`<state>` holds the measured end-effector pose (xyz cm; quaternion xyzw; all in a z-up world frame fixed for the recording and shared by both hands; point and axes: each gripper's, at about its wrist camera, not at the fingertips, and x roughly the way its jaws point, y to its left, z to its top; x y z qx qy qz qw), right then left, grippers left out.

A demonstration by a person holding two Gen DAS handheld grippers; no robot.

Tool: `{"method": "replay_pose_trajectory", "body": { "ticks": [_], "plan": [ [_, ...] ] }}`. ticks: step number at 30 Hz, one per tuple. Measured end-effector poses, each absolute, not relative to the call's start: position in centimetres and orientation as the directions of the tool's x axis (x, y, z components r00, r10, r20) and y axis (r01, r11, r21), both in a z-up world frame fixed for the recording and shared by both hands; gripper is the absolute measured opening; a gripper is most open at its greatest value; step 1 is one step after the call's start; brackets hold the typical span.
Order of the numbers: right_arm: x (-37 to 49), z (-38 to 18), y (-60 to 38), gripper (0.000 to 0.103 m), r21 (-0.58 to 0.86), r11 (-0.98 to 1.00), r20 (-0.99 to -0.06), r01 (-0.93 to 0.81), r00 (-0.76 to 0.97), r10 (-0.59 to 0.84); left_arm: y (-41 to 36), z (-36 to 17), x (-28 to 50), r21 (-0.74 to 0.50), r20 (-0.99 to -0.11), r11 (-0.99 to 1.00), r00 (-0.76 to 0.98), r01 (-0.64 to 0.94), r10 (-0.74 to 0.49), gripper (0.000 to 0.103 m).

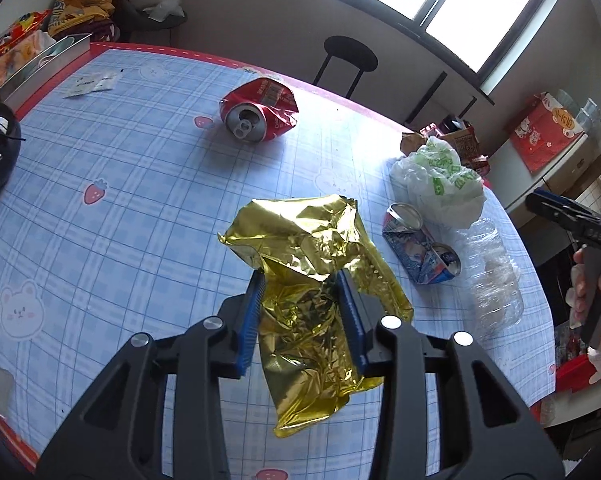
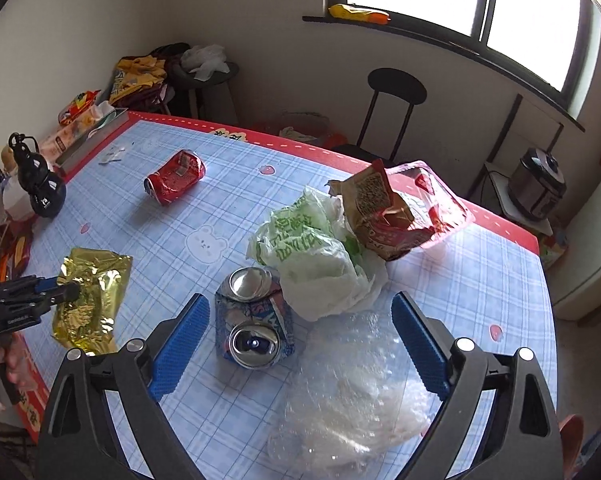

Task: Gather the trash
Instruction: 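Grasp the gold foil wrapper with the left gripper while the right gripper grasps the green-printed plastic bag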

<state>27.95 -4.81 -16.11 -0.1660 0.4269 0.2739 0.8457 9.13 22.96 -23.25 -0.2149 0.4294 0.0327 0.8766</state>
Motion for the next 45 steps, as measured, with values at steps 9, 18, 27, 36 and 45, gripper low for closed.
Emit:
{"method": "replay_pose_trajectory", "body": {
  "ticks": [9,18,27,36,45],
  "plan": [
    [33.0,-23.4,-0.4,0.080,-0.267,0.744,-0.876,-0.613,0.476,0.077,24.4,-21.1,5.6,-0.361,-0.744,0.885,0.663,-0.294,-0.083,0.039],
    [30.0,-20.5,-1.2,0.023,-0.145,0.716,-0.875,-0.683,0.426,0.229,25.2,-20.5,3.9,-0.387,-0.732,0.856,0.679,-0.343,-0.059,0.039],
    [25.3,-14.1,-6.0,0.023,0.078,0.772,-0.770,-0.631,0.454,0.449,23.9,-17.8,4.9,-0.362,-0.705,0.877,0.708,-0.316,-0.035,0.039],
    [21.3,-10.6,-15.1,0.023,0.161,0.847,-0.692,-0.507,0.553,0.463,19.7,-13.5,7.0,-0.290,-0.674,0.929,0.738,-0.229,-0.029,0.039],
    [18.2,-8.8,-25.3,0.023,0.184,0.908,-0.660,-0.377,0.637,0.398,12.9,-11.4,9.1,-0.274,-0.668,0.952,0.738,-0.133,-0.090,0.039]
  ]
}}
